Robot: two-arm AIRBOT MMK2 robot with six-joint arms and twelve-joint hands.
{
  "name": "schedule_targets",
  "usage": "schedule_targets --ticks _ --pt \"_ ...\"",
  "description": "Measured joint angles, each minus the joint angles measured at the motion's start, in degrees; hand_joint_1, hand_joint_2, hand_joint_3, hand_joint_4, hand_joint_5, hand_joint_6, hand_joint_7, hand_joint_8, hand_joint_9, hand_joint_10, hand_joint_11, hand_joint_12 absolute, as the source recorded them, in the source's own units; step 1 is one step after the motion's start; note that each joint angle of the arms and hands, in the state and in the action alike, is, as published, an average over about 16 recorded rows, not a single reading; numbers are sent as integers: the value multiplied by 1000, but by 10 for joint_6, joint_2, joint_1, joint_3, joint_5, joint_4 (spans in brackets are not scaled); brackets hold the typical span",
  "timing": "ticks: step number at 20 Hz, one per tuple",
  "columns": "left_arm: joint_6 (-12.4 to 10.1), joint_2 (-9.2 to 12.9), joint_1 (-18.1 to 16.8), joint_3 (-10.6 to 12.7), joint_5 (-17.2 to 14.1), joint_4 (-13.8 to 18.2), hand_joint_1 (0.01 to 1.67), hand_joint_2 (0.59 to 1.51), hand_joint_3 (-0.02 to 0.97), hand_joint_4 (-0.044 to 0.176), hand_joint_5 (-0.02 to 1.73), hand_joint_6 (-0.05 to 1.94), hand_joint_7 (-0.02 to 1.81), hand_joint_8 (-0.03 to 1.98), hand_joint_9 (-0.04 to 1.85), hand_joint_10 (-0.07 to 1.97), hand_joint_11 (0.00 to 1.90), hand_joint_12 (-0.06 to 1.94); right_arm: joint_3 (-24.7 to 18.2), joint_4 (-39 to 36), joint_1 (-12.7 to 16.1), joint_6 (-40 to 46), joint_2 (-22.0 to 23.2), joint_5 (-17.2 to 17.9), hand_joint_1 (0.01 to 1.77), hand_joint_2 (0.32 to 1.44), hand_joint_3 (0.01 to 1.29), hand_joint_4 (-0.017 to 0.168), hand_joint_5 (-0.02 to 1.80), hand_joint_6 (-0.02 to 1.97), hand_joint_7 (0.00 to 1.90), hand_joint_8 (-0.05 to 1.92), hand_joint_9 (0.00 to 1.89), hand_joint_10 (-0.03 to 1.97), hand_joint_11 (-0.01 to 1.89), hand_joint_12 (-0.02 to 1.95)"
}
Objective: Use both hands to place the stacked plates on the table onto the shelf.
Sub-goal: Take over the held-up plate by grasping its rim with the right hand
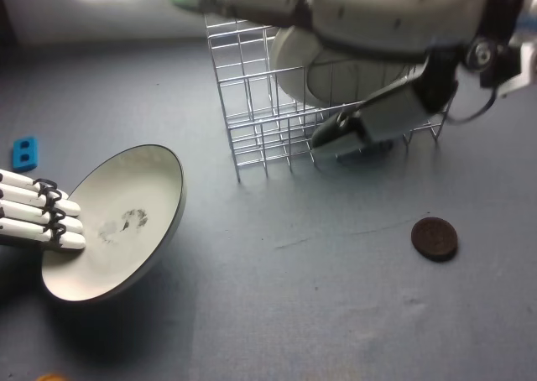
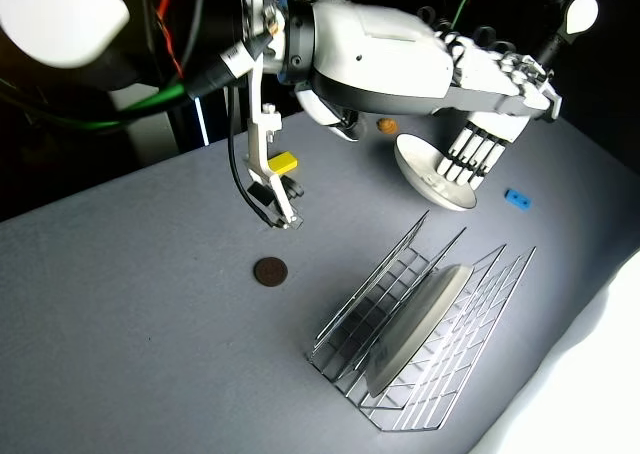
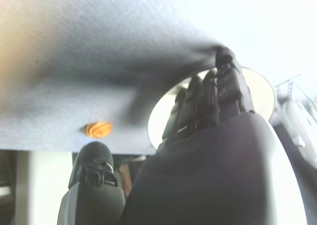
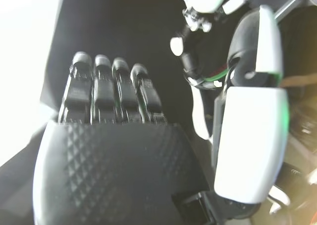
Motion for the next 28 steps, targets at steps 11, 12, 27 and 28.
schedule_targets --ticks 11,12,27,28 --pt "-4 -2 6 3 -1 -3 22 1152 16 -5 -9 -31 -12 -14 -27 -51 32 42 7 232 -96 -321 -112 12 1130 867 13 3 21 23 18 10 22 3 20 -3" --pt "-4 -2 5 3 -1 -3 22 1152 16 -5 -9 -31 -12 -14 -27 -51 32 42 12 241 -101 -332 -123 11 1142 869 13 3 20 23 19 10 23 3 20 0" --pt "-4 -4 2 5 -3 1 22 1149 15 -6 -9 -32 -12 -14 -26 -52 32 42 132 277 -153 -376 -272 20 1160 880 13 3 21 24 21 11 22 3 21 345" --pt "-4 -4 2 5 -4 1 22 1148 15 -6 -9 -32 -12 -14 -26 -52 32 42 142 279 -154 -376 -282 24 1154 882 13 3 22 24 21 11 22 3 21 370"
